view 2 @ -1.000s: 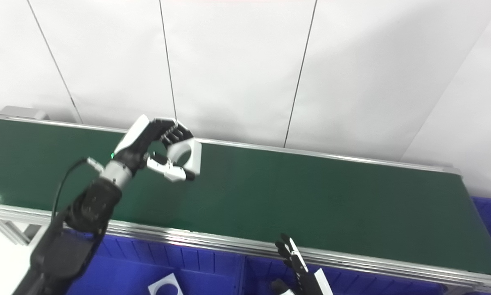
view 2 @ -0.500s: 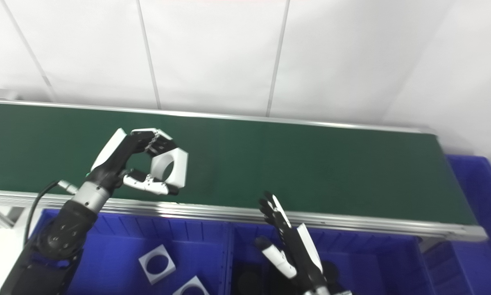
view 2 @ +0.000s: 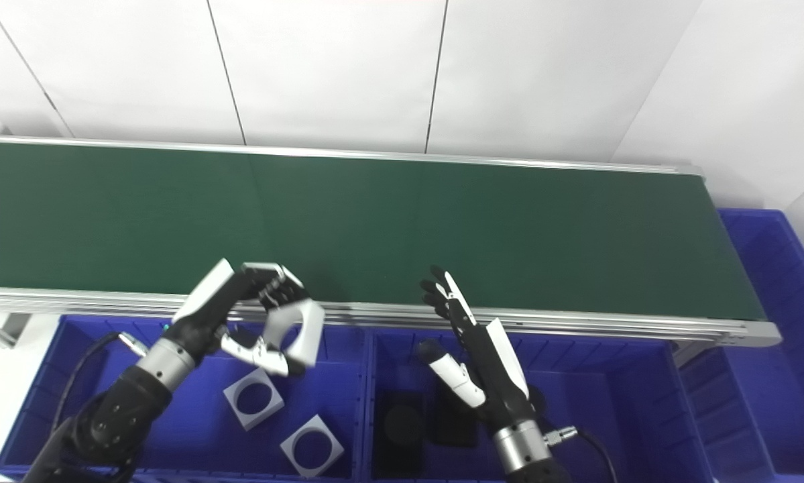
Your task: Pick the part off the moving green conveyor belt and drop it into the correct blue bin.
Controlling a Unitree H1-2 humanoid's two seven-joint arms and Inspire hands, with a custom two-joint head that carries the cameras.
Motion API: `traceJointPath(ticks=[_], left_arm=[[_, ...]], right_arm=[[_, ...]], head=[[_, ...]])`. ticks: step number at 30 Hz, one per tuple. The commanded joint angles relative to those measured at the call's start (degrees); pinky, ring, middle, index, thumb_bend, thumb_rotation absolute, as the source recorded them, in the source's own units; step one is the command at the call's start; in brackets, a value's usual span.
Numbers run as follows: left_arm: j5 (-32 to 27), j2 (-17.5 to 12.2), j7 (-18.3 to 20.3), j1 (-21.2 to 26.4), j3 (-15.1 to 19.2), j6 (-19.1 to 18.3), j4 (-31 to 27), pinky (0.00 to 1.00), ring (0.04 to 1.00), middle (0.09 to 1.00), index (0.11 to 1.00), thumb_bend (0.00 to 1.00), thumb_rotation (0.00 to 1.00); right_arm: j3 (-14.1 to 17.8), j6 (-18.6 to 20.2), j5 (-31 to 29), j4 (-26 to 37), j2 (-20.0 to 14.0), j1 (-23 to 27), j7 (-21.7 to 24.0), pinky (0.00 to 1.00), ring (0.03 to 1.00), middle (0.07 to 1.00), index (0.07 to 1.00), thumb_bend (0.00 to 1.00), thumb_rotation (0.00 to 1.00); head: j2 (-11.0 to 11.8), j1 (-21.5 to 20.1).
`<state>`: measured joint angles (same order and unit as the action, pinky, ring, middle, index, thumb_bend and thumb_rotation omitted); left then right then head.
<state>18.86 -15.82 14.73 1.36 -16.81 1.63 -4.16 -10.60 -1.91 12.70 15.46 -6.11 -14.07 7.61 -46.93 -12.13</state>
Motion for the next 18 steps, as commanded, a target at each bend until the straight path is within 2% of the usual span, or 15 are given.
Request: traceJointPath(ticks=[1,3,8,12,18], left_arm=[[1.3,-1.3,1.2,0.6,-0.3,-1.1,-1.1,0.42,0.464,0.473,0.500,0.51,0.00],[2.4,-1.7,2.8,0.7,-1.2,-3.3,-1.0,0.38,0.404,0.477,0.527,0.50,0.00],[5.0,-1.9,5.0,0.8,-2.6,-8.0,-1.7,0.41,0.401,0.496,0.525,0.50,0.00],[8.5,-2.2,7.3,1.1,-4.2,-13.6,-2.6,0.41,0.391,0.476,0.533,0.50,0.00],[12.5,-3.2,11.4,2.3,-6.5,-20.2,-3.7,0.51,0.437,0.521,0.498,0.50,0.00]], right_arm=[[0.3,0.3,-0.3,2.2,0.0,0.0,-0.3,0.91,0.893,0.913,0.984,0.71,0.96],[0.3,0.6,0.1,2.8,-0.1,-0.2,-0.2,0.90,0.890,0.913,0.984,0.70,0.97],[0.3,1.2,0.4,3.8,0.1,-0.8,-0.2,0.90,0.887,0.914,0.979,0.69,0.97],[0.4,1.1,0.5,4.1,0.1,-1.1,-0.3,0.91,0.886,0.916,0.978,0.70,0.98],[0.6,1.1,-0.2,4.7,0.0,-1.7,-0.2,0.89,0.891,0.910,0.975,0.69,0.96]], head=[[0.0,0.1],[0.0,0.2],[-0.3,0.4],[-0.2,2.0],[0.5,2.4]])
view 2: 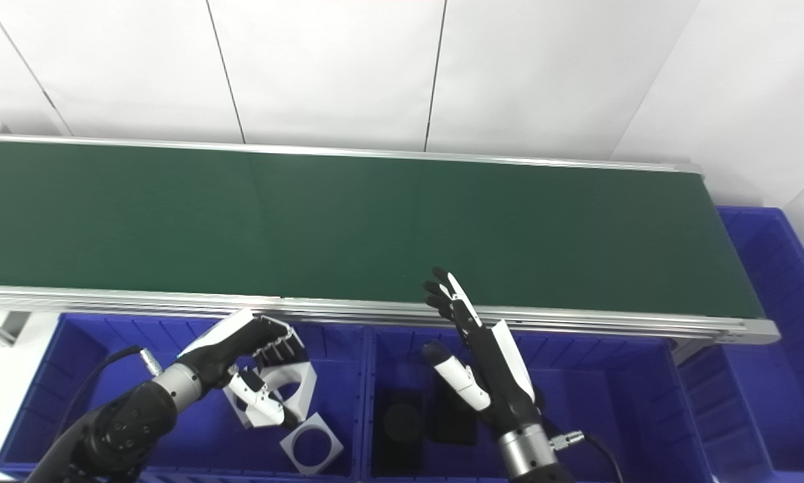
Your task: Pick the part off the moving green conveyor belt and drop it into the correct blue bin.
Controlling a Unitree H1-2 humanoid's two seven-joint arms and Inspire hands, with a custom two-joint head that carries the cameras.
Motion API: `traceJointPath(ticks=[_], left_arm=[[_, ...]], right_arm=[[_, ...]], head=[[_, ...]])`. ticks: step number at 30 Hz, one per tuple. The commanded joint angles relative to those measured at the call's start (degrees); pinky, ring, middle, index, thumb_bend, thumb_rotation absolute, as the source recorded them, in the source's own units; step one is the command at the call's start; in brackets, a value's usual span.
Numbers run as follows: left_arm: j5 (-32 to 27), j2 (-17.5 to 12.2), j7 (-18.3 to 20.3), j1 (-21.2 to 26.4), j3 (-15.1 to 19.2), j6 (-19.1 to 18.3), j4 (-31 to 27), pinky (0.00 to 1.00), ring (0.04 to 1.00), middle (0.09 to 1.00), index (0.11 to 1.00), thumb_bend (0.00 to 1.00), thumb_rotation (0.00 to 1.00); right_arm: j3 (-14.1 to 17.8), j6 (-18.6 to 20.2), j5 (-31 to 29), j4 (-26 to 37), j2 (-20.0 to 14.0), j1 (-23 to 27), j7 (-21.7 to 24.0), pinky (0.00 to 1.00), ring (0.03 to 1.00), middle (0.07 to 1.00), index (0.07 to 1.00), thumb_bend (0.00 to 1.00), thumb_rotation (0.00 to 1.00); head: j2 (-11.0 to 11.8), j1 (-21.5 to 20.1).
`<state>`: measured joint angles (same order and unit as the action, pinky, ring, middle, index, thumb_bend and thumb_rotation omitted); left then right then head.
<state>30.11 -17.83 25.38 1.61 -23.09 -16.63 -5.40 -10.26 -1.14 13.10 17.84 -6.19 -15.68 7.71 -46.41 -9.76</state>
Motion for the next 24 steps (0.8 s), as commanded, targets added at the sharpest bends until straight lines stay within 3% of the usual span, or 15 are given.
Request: traceJointPath(ticks=[1,2,3,4,5,7,10,13,15,20,22,24], left_arm=[[1.9,-1.3,1.5,2.3,-0.6,-2.9,-2.6,0.54,0.442,0.527,0.495,0.50,0.00],[1.9,-1.3,3.1,2.6,-0.8,-5.2,-3.0,0.54,0.442,0.528,0.495,0.50,0.00],[1.9,-1.3,4.2,2.8,-0.9,-6.8,-3.3,0.59,0.587,0.651,0.497,0.50,0.03],[3.2,-1.4,5.6,3.2,-1.6,-8.5,-3.6,0.61,0.637,0.693,0.497,0.50,0.03],[4.3,-1.5,6.7,3.4,-2.1,-9.6,-3.9,0.62,0.702,0.776,0.669,0.57,0.03],[6.1,-1.6,8.2,3.7,-2.6,-10.2,-4.1,0.65,0.763,0.837,0.782,0.62,0.03],[9.2,-0.6,13.6,3.7,-1.7,-10.3,-3.7,0.77,0.879,0.937,0.908,0.64,0.17],[10.3,0.3,19.6,3.5,0.3,-10.3,-3.8,0.82,0.931,0.981,0.959,0.68,0.27],[7.1,-0.2,20.6,3.2,1.4,-10.3,-4.6,0.86,0.986,0.998,0.989,0.77,0.37],[-2.8,-0.1,18.4,0.9,6.3,-8.4,-7.7,0.91,1.000,1.000,0.977,0.81,0.38],[-7.7,0.8,16.9,-0.6,8.9,-7.7,-9.0,0.90,0.994,1.000,0.966,0.83,0.37],[-16.4,3.1,15.5,-2.5,13.0,-5.6,-8.9,0.86,0.958,1.000,0.952,0.82,0.36]], right_arm=[[0.3,0.4,-0.5,2.4,0.1,-0.1,-0.2,0.89,0.892,0.911,0.977,0.69,0.96],[0.2,0.5,-0.4,2.5,0.0,-0.2,-0.1,0.89,0.892,0.911,0.977,0.69,0.96],[0.2,0.5,-0.4,2.6,0.0,-0.3,-0.1,0.90,0.892,0.911,0.978,0.69,0.96],[0.1,0.7,-0.4,2.7,-0.1,-0.3,0.1,0.90,0.892,0.911,0.978,0.69,0.96],[0.1,0.9,-0.4,2.8,-0.2,-0.3,0.3,0.90,0.893,0.915,0.980,0.68,0.97],[0.0,1.3,-0.4,3.0,-0.2,-0.4,0.5,0.91,0.893,0.917,0.981,0.68,0.97],[-0.1,0.7,-0.5,2.6,-0.2,-0.6,0.3,0.91,0.891,0.914,0.977,0.68,0.96],[-0.3,0.3,-0.5,2.4,-0.1,-1.0,0.2,0.91,0.892,0.913,0.978,0.68,0.95],[-0.4,0.4,-0.3,2.6,-0.2,-1.1,0.2,0.92,0.895,0.922,0.984,0.68,0.95],[-0.7,2.1,-0.1,3.4,-0.3,-1.4,0.6,0.89,0.898,0.936,0.984,0.70,0.95],[-0.8,2.6,-0.3,3.8,-0.5,-1.5,1.0,0.89,0.903,0.946,0.989,0.71,0.95],[-0.8,3.2,-0.3,4.0,-0.5,-1.5,1.2,0.89,0.905,0.951,0.991,0.71,0.94]], head=[[0.0,0.0],[-0.2,0.1],[-0.2,0.1],[-0.1,0.1],[-0.1,0.1],[0.3,0.2],[1.4,0.9],[2.1,0.8],[2.5,0.5],[2.6,-0.4],[2.5,-1.1],[2.6,-1.5]])
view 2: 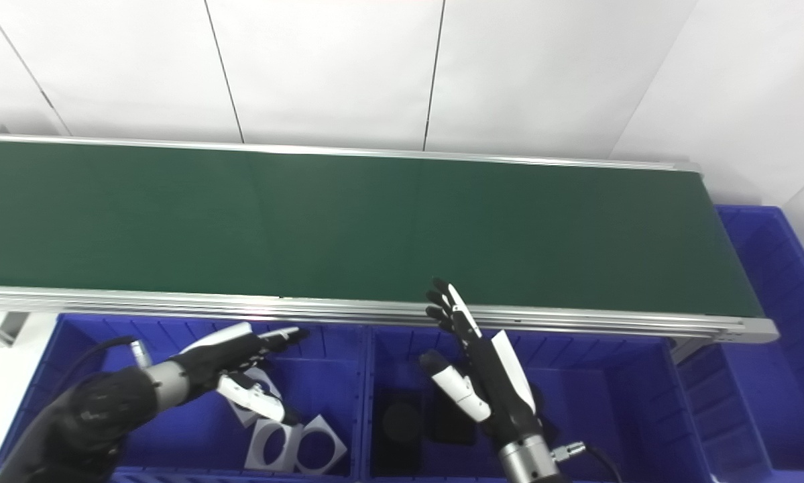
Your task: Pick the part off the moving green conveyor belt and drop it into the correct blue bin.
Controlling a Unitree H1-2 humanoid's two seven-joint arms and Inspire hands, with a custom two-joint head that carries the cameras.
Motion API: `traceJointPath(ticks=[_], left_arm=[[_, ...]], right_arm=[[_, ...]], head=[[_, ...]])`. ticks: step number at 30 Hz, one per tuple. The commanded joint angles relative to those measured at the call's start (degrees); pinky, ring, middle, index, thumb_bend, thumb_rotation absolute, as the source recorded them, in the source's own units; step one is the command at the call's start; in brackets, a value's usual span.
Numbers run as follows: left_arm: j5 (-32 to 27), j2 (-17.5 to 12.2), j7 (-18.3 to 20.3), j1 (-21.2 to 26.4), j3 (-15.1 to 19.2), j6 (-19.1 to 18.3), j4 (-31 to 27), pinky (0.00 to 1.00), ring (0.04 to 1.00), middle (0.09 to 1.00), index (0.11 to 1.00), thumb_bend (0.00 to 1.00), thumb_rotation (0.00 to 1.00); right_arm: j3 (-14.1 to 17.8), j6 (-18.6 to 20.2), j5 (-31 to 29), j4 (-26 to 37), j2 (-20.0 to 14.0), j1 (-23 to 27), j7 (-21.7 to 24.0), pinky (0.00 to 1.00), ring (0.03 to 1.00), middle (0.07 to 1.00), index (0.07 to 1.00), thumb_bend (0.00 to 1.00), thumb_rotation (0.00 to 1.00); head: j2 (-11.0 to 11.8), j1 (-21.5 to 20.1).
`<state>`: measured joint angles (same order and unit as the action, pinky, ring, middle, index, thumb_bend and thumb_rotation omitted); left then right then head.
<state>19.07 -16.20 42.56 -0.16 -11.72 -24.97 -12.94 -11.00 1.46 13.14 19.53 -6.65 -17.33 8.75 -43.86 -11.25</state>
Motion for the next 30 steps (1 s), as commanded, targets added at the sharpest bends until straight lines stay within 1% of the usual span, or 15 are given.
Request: traceJointPath(ticks=[1,2,3,5,6,7,8,9,10,11,12,15,19,21,30], left_arm=[[-10.2,2.8,-2.3,-1.9,3.8,5.0,-1.0,0.86,0.952,1.000,0.950,0.82,0.36],[-14.5,4.1,-2.8,-3.0,5.7,7.4,-0.3,0.85,0.946,0.994,0.946,0.82,0.35],[-17.0,4.9,-3.2,-3.6,6.7,9.0,0.2,0.86,0.946,0.991,0.946,0.82,0.34],[-22.1,6.8,-4.3,-4.8,9.0,13.6,1.9,0.87,0.940,0.977,0.944,0.83,0.32],[-24.1,7.5,-4.9,-5.1,9.7,16.0,2.6,0.87,0.929,0.961,0.946,0.84,0.30],[-25.4,7.8,-5.4,-5.3,10.1,17.7,3.1,0.88,0.937,0.973,0.955,0.87,0.29],[-26.2,8.0,-5.9,-5.5,10.2,18.8,3.3,0.88,0.940,0.977,0.960,0.89,0.28],[-26.7,8.3,-6.8,-5.7,10.2,19.3,3.1,0.88,0.943,0.982,0.966,0.91,0.29],[-26.7,8.6,-7.9,-6.0,10.2,20.2,2.8,0.89,0.944,0.984,0.970,0.91,0.29],[-26.7,8.8,-8.7,-6.2,10.0,21.0,2.6,0.90,0.961,0.992,0.985,0.92,0.30],[-26.8,8.9,-9.5,-6.5,9.8,21.4,2.3,0.91,0.969,0.996,0.992,0.93,0.31],[-27.3,8.8,-11.1,-7.1,9.1,21.6,2.0,0.95,0.994,1.000,0.999,0.93,0.32],[-27.9,8.5,-12.3,-7.7,8.3,22.7,3.1,0.98,1.000,1.000,0.998,0.93,0.30],[-28.1,8.4,-12.8,-7.8,8.0,23.5,3.8,0.98,1.000,1.000,0.998,0.93,0.29],[-27.7,7.8,-14.5,-8.4,6.3,23.7,3.6,1.00,1.000,1.000,1.000,0.96,0.29]], right_arm=[[-0.1,0.7,-0.2,2.3,-0.1,0.0,0.1,0.89,0.906,0.951,0.992,0.71,0.94],[-0.1,0.8,-0.2,2.3,-0.1,-0.1,0.1,0.89,0.906,0.952,0.993,0.72,0.93],[-0.1,0.7,-0.1,2.3,-0.1,-0.1,0.1,0.89,0.906,0.953,0.993,0.72,0.93],[-0.2,1.0,0.2,2.2,0.1,-0.4,-0.1,0.89,0.907,0.954,0.994,0.73,0.93],[-0.2,1.4,0.7,2.2,0.1,-0.6,-0.2,0.90,0.908,0.956,0.995,0.74,0.93],[-0.3,1.6,1.0,2.2,0.2,-0.6,-0.3,0.90,0.910,0.960,0.998,0.75,0.93],[-0.3,1.7,1.3,2.2,0.1,-0.8,-0.3,0.90,0.912,0.963,1.000,0.75,0.94],[-0.3,1.6,1.4,2.1,0.1,-0.9,-0.3,0.90,0.916,0.965,1.000,0.75,0.93],[-0.3,1.2,1.2,2.0,0.2,-1.1,-0.4,0.90,0.918,0.965,1.000,0.75,0.93],[-0.3,0.9,1.1,1.9,0.2,-1.3,-0.5,0.91,0.928,0.969,1.000,0.75,0.92],[-0.3,0.5,1.1,1.6,0.3,-1.5,-0.6,0.91,0.933,0.972,1.000,0.74,0.92],[-0.4,-0.2,1.2,1.1,0.4,-1.9,-0.9,0.91,0.944,0.978,1.000,0.74,0.91],[-0.6,-0.8,1.0,0.6,0.5,-2.2,-1.0,0.94,0.959,0.988,1.000,0.73,0.90],[-0.8,-1.0,1.2,0.2,0.3,-2.3,-1.1,0.94,0.964,0.991,1.000,0.73,0.91],[-1.3,1.4,3.2,0.8,0.2,-2.4,-1.1,0.94,0.975,0.989,1.000,0.72,0.94]], head=[[0.4,-0.5],[0.6,-0.8],[0.7,-1.1],[0.9,-1.9],[1.4,-1.9],[1.4,-1.9],[2.0,-1.9],[2.0,-1.9],[2.7,-2.0],[2.8,-2.0],[3.5,-1.8],[4.0,-1.6],[4.8,-1.4],[5.3,-1.4],[5.1,-1.5]])
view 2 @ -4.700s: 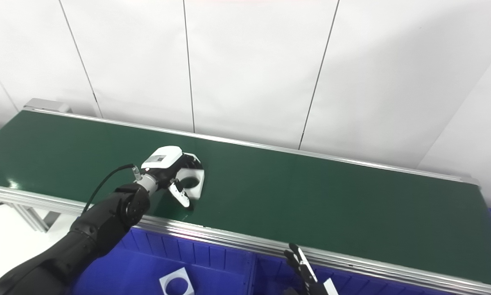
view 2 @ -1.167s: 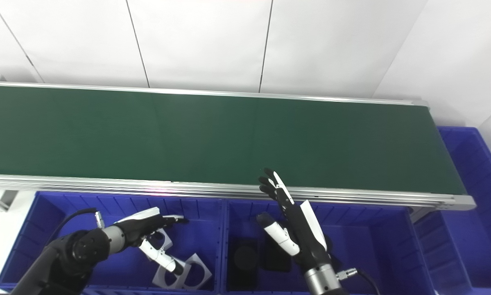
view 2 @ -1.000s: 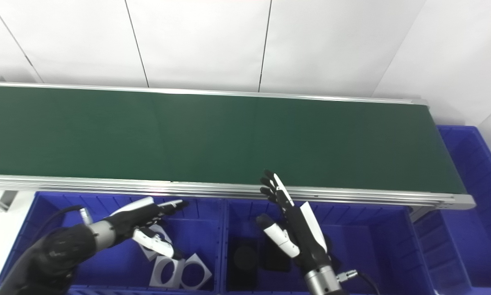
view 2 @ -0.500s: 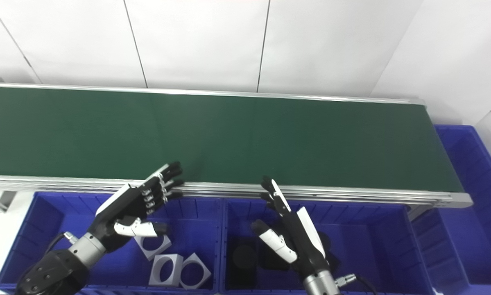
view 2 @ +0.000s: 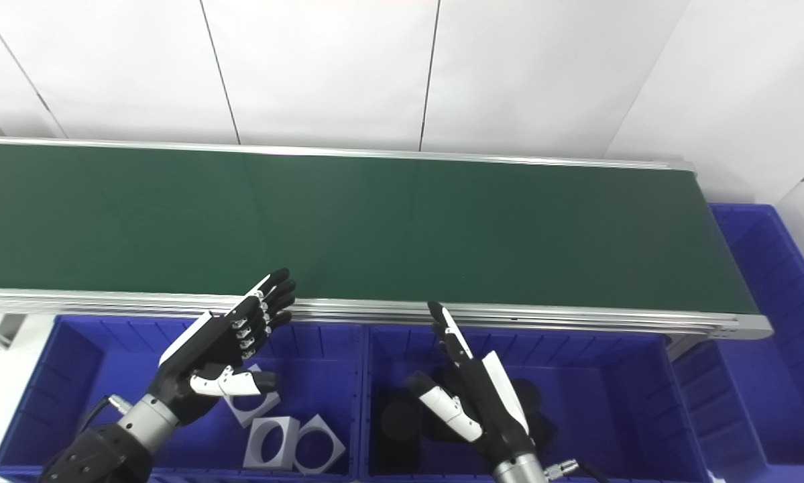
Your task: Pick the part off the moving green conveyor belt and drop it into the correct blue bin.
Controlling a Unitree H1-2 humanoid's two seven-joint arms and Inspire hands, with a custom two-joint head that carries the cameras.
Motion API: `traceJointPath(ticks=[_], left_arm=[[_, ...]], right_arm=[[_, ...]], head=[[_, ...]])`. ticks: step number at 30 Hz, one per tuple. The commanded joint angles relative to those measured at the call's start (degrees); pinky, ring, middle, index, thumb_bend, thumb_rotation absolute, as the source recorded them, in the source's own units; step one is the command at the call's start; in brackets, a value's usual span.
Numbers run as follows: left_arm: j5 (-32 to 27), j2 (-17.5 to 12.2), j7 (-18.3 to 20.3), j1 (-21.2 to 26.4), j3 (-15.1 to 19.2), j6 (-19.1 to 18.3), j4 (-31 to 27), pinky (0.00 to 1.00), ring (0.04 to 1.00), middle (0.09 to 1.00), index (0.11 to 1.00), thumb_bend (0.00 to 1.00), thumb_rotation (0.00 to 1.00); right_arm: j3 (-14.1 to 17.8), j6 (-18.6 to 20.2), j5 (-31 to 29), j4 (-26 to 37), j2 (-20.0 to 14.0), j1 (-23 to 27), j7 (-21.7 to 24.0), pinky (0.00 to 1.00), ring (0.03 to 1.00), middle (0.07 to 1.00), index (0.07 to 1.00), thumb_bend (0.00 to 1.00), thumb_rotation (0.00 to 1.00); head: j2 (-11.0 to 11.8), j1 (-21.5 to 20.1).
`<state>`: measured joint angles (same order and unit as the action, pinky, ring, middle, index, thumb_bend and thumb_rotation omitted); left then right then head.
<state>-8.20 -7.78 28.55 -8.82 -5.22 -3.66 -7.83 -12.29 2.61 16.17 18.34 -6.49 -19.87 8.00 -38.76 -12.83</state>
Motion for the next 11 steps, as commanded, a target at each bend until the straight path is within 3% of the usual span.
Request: traceJointPath(ticks=[1,11], left_arm=[[-0.5,-0.6,-0.7,0.4,-0.3,2.8,-1.3,1.00,1.000,1.000,1.000,0.96,0.29],[0.2,-2.1,-1.6,1.0,-2.2,3.5,-0.5,1.00,1.000,1.000,1.000,0.95,0.31]], right_arm=[[0.0,0.3,0.0,2.1,0.1,0.1,-0.3,0.94,0.975,0.988,1.000,0.72,0.94],[0.5,0.3,-0.9,1.9,0.4,0.1,-0.2,0.94,0.972,0.995,1.000,0.69,0.94]], head=[[0.0,0.0],[-0.3,0.3]])
